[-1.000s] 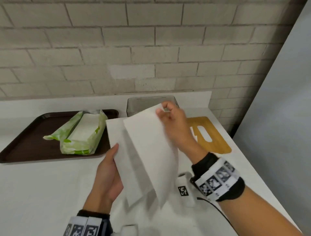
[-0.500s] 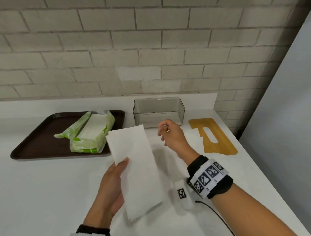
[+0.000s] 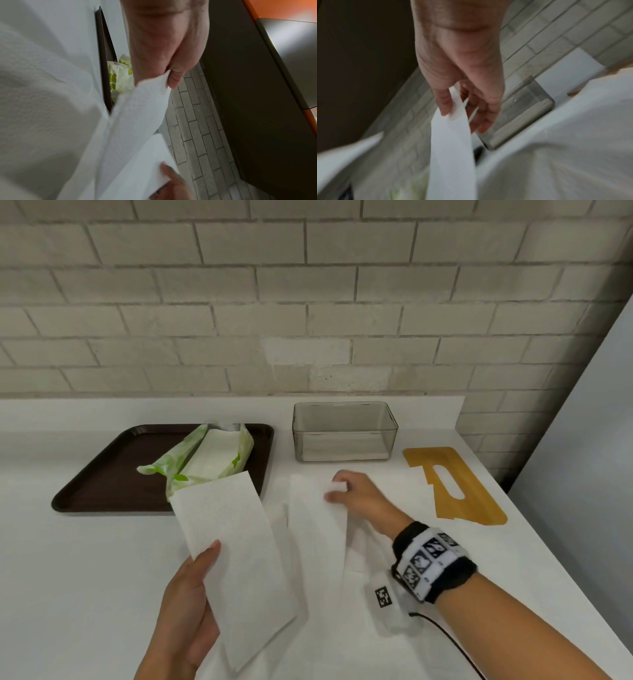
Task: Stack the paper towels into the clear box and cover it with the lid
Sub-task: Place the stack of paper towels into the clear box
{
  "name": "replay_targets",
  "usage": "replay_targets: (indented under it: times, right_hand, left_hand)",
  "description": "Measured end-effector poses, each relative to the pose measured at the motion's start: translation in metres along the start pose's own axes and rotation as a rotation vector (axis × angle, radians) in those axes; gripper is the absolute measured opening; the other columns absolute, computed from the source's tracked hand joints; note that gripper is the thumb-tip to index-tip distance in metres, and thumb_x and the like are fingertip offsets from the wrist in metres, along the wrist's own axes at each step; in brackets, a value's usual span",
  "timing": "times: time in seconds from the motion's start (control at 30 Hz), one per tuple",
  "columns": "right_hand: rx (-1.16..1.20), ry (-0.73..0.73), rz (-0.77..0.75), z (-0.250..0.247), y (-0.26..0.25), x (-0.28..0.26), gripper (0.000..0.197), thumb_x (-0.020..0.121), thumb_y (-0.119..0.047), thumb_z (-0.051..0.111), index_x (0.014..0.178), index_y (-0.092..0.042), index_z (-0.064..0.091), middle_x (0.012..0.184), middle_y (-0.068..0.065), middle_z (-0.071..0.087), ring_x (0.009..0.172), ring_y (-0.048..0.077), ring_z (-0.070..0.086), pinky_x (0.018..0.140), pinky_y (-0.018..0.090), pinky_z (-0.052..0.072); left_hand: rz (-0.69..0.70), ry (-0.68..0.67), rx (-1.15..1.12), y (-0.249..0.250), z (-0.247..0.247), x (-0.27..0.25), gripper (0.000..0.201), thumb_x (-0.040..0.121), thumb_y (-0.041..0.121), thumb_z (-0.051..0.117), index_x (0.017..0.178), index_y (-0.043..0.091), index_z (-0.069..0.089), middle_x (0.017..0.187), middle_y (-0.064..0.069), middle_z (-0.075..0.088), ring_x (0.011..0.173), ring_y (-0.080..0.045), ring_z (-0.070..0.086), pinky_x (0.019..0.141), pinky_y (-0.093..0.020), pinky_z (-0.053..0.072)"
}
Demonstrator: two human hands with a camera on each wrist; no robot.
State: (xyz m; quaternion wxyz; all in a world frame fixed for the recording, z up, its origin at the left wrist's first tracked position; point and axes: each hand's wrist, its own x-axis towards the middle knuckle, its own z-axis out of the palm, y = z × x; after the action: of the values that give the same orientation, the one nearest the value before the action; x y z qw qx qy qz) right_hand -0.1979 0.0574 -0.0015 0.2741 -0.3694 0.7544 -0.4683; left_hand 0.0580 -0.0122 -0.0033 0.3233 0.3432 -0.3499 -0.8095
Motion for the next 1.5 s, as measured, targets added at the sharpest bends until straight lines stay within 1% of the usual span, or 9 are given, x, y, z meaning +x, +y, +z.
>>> replay_targets:
  times: [0.23,0.33,0.57,0.83,0.93,1.07,1.17,1.37,1.5]
  right_hand:
    - [0.744,-0.033,-0.256,-0.058,-0.079,-0.049,0.023,0.081,-0.011,0.059,0.104,-0.013,0.062,0.089,-0.002,0.073,0.078,0.012,0.069,0.068,0.024,0.057]
    - [0.593,0.029,-0.339,-0.048,-0.1,-0.055,0.013,0.093,-0.011,0.051,0.101,-0.015,0.062,0.084,-0.006,0.072,0.073,0.007,0.067,0.063,0.02,0.052]
    - [-0.101,0.418,-0.271,0.006,-0.067,-0.031,0.03,0.098,-0.025,0.045,0.123,-0.01,0.053,0.107,-0.005,0.057,0.1,0.012,0.052,0.087,0.028,0.042]
    - [-0.175,0.01,-0.09,-0.048,-0.046,-0.022,0.021,0.093,0.0,0.042,0.095,-0.015,0.056,0.08,-0.001,0.061,0.061,0.009,0.051,0.049,0.016,0.04]
    - [-0.485,-0.18,0.017,-0.085,-0.02,-0.011,0.039,0.084,0.014,0.037,0.094,-0.017,0.059,0.087,0.0,0.061,0.067,0.005,0.053,0.056,0.011,0.04]
    - [-0.925,-0.427,0.254,-0.095,0.021,-0.002,0.055,0.085,-0.013,0.064,0.133,-0.025,0.042,0.126,0.002,0.044,0.114,0.022,0.043,0.085,0.025,0.041]
    - [-1.003,-0.466,0.292,-0.093,0.038,0.001,0.06,0.076,-0.026,0.072,0.128,-0.032,0.042,0.125,0.0,0.038,0.121,0.023,0.031,0.097,0.04,0.036]
    - [-0.878,-0.425,0.233,-0.096,0.042,0.0,0.023,0.08,-0.023,0.069,0.091,-0.024,0.049,0.104,-0.004,0.044,0.098,0.016,0.04,0.081,0.027,0.032]
    - [-0.677,-0.409,0.182,-0.103,0.039,-0.002,0.024,0.08,-0.011,0.069,0.075,-0.025,0.05,0.095,-0.003,0.05,0.087,0.015,0.047,0.066,0.02,0.036]
  left_hand:
    - [0.0,-0.032,-0.016,0.008,0.018,0.01,0.031,0.093,0.026,0.051,0.117,0.009,0.061,0.111,-0.012,0.07,0.103,-0.03,0.065,0.086,-0.044,0.048]
    - [-0.023,-0.091,-0.029,0.008,0.04,0.013,0.032,0.094,0.028,0.05,0.117,0.01,0.062,0.112,-0.01,0.07,0.102,-0.027,0.067,0.089,-0.043,0.048]
    - [-0.072,-0.248,0.059,-0.008,0.089,0.007,0.046,0.084,0.051,0.045,0.111,0.019,0.062,0.104,-0.006,0.074,0.093,-0.021,0.071,0.083,-0.04,0.049]
    - [-0.084,-0.148,0.2,-0.015,0.078,0.013,0.025,0.093,0.026,0.053,0.11,0.011,0.063,0.096,-0.013,0.074,0.091,-0.035,0.068,0.081,-0.048,0.052]
    - [-0.061,-0.095,0.17,-0.01,0.067,0.016,0.026,0.092,0.026,0.055,0.109,0.01,0.064,0.095,-0.014,0.074,0.091,-0.036,0.067,0.077,-0.045,0.052]
    - [-0.044,-0.071,0.151,-0.007,0.064,0.017,0.023,0.091,0.027,0.055,0.107,0.012,0.064,0.094,-0.014,0.073,0.091,-0.036,0.066,0.078,-0.046,0.051]
    - [-0.032,-0.059,0.143,-0.009,0.061,0.016,0.019,0.092,0.027,0.054,0.102,0.014,0.064,0.087,-0.011,0.074,0.087,-0.034,0.066,0.074,-0.044,0.052]
    - [-0.035,-0.038,0.134,-0.013,0.057,0.023,0.029,0.091,0.027,0.055,0.112,0.009,0.063,0.103,-0.015,0.071,0.096,-0.035,0.065,0.084,-0.047,0.05]
    - [-0.049,-0.04,0.119,-0.015,0.059,0.025,0.03,0.091,0.027,0.055,0.113,0.01,0.063,0.106,-0.016,0.07,0.098,-0.036,0.064,0.092,-0.05,0.048]
